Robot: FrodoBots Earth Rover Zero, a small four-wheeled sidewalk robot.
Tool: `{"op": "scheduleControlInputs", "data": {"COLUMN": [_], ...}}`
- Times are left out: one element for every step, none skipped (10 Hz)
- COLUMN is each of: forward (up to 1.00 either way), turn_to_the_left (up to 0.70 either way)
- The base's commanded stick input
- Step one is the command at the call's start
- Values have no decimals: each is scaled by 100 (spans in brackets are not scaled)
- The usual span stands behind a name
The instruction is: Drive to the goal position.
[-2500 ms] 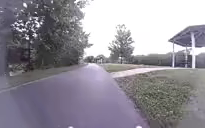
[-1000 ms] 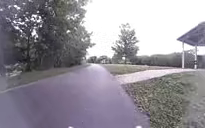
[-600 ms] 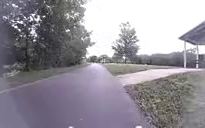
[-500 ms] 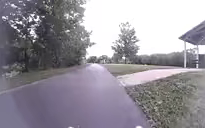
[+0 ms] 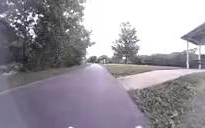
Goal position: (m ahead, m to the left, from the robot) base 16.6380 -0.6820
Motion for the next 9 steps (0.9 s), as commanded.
{"op": "scheduleControlInputs", "data": {"forward": [70,70,70,70,70,70,70,70,70], "turn_to_the_left": [0,0,0,0,0,0,0,0,0]}}
